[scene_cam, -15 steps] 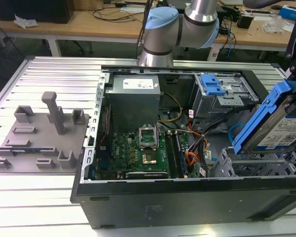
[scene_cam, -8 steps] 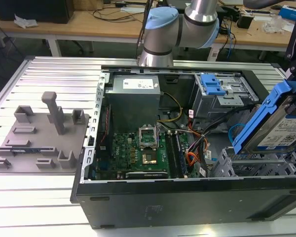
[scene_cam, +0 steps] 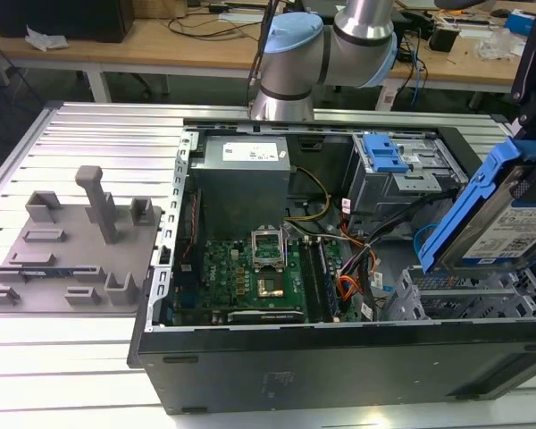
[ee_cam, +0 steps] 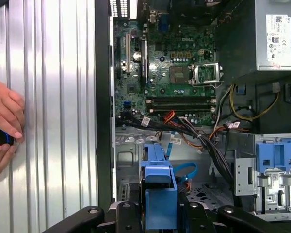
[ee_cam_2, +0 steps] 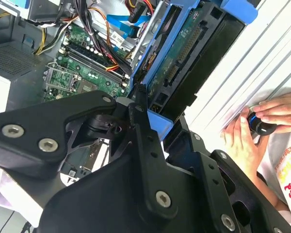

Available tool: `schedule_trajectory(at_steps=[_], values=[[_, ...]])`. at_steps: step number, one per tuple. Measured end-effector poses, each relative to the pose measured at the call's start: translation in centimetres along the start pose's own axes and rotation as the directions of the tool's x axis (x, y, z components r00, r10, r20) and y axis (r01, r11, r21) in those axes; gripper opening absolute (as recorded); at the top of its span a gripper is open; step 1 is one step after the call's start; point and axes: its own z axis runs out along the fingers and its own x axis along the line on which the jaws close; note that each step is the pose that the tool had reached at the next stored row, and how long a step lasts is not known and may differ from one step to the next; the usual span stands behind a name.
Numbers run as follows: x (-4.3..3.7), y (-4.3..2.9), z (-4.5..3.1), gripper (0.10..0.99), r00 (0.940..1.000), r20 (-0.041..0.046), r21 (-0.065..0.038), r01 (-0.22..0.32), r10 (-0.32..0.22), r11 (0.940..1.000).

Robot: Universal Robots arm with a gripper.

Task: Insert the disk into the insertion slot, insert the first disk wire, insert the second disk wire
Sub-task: 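Insert the disk into the insertion slot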

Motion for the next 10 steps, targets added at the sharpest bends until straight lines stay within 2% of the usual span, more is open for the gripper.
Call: schedule_trajectory(at_steps=[5,10], values=[[-0.23,-0.14,0.08,0.365,1.0,-0.0012,0.0,0.0,0.0,1.0],[-0.71,-0.18,0.22,0.365,0.9999,-0.0137,0.0,0.0,0.0,1.0]])
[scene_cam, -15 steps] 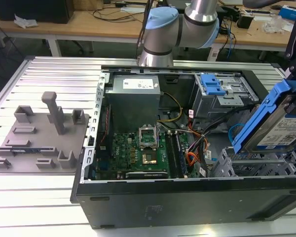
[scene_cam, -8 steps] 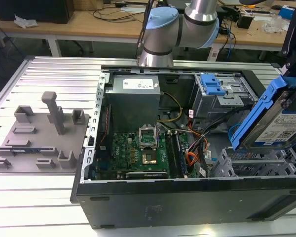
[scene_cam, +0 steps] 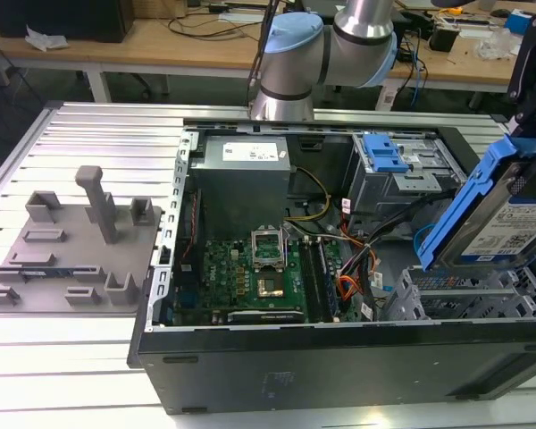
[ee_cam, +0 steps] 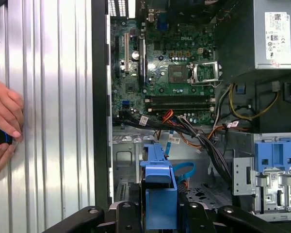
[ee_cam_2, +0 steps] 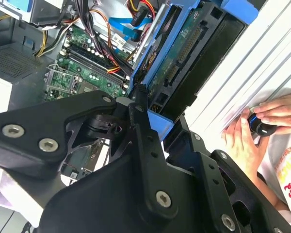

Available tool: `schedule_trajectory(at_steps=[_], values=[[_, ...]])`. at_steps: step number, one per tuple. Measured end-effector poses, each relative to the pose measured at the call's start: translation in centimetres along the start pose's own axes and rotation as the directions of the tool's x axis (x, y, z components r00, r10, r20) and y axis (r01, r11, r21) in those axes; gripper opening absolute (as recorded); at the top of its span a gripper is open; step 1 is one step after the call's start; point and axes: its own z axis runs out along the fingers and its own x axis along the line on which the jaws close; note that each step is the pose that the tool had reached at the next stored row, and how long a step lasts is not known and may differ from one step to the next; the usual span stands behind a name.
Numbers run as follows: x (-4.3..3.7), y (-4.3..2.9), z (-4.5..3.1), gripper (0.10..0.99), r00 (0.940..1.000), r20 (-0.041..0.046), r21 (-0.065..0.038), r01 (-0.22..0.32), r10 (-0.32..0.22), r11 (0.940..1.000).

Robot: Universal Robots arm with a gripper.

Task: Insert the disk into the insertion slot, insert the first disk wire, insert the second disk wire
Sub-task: 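Insert the disk into the insertion slot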

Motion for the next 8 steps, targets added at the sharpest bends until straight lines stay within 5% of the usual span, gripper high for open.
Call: schedule_trajectory(at_steps=[2,8], values=[[-0.34,0.0,0.12,0.365,0.9999,-0.0105,0.0,0.0,0.0,1.0],[-0.67,0.01,0.49,0.365,0.9998,-0.0211,0.0,0.0,0.0,1.0]])
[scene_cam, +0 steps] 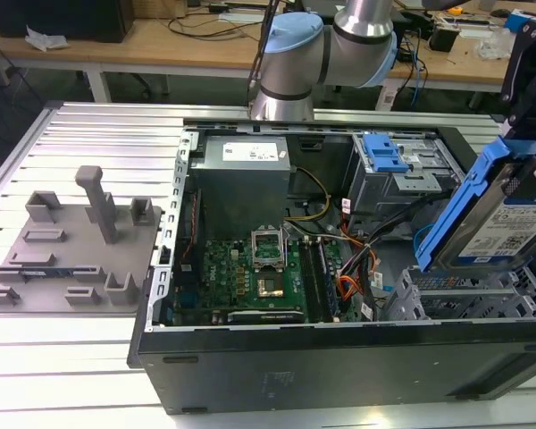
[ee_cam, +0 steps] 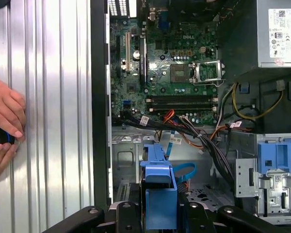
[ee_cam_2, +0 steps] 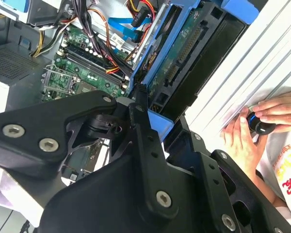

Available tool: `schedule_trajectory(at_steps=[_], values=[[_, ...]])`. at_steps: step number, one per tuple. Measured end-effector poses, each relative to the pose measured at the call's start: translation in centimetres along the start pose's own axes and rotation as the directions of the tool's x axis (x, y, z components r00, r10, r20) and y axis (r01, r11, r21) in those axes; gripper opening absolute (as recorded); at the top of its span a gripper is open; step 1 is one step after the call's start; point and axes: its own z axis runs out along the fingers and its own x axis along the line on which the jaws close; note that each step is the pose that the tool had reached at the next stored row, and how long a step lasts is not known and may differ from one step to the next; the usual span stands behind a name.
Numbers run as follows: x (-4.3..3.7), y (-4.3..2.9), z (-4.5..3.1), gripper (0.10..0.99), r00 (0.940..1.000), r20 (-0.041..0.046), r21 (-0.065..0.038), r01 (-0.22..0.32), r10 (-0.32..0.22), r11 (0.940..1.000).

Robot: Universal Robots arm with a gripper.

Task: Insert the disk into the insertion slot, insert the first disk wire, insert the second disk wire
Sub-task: 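Insert the disk into the insertion slot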

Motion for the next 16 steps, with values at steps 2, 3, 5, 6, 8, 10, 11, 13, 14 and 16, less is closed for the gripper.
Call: schedule_trajectory(at_steps=[2,3,5,6,8,10,11,13,14,16], values=[[-0.03,0.0,0.16,0.365,1.0,-0.0023,0.0,0.0,0.0,1.0],[-0.03,0.0,0.23,0.365,1.0,-0.0037,-0.001,0.0,0.0,1.0],[-0.03,0.0,0.3,0.365,1.0,-0.0055,-0.001,0.0,0.0,1.0],[-0.04,-0.01,0.29,0.365,1.0,-0.0061,-0.001,0.0,0.0,1.0],[-0.04,-0.01,0.3,0.365,1.0,-0.0068,-0.001,0.0,-0.001,1.0],[-0.04,-0.01,0.35,0.365,1.0,-0.0068,-0.001,0.004,-0.004,1.0],[-0.04,-0.01,0.38,0.365,0.9999,-0.0069,-0.001,0.007,-0.007,1.0],[-0.08,-0.01,0.5,0.365,0.9998,-0.0073,-0.001,0.02,-0.02,0.9998],[-0.12,-0.01,0.51,0.365,0.9998,-0.0074,-0.001,0.021,-0.021,0.9998],[-0.15,-0.01,0.62,0.365,0.9998,-0.0072,-0.001,0.021,-0.021,0.9998]])
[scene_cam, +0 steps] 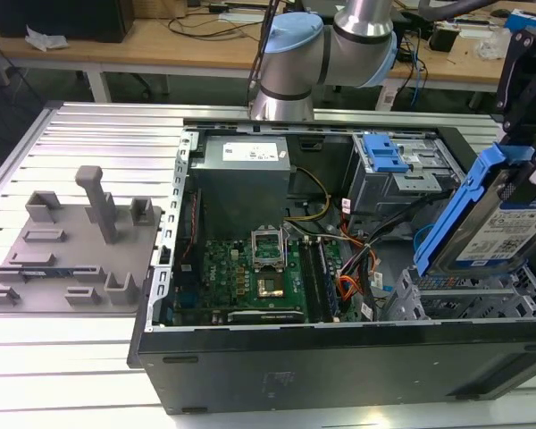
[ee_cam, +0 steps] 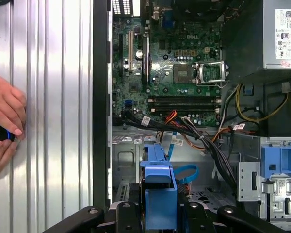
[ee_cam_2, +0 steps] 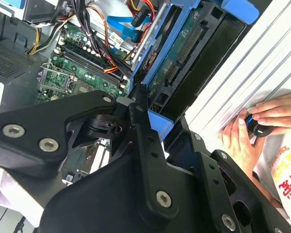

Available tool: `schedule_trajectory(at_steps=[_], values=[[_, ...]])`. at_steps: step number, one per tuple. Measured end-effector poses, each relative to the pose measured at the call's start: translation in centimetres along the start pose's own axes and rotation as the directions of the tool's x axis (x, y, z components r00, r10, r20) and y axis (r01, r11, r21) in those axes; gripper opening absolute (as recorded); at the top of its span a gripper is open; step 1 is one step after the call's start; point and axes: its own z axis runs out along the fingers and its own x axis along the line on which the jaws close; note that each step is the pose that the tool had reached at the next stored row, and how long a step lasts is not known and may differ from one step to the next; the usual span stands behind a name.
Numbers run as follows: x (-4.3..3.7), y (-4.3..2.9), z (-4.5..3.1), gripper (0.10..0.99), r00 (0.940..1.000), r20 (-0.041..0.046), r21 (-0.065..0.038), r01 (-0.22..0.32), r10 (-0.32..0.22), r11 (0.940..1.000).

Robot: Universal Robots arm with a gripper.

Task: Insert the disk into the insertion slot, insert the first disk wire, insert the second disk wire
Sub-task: 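Insert the disk into the insertion slot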

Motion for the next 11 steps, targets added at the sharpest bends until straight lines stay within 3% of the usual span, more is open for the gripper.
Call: schedule_trajectory(at_steps=[11], values=[[0.01,-0.15,0.31,0.365,1.0,0.0003,0.0,-0.004,0.004,1.0]])
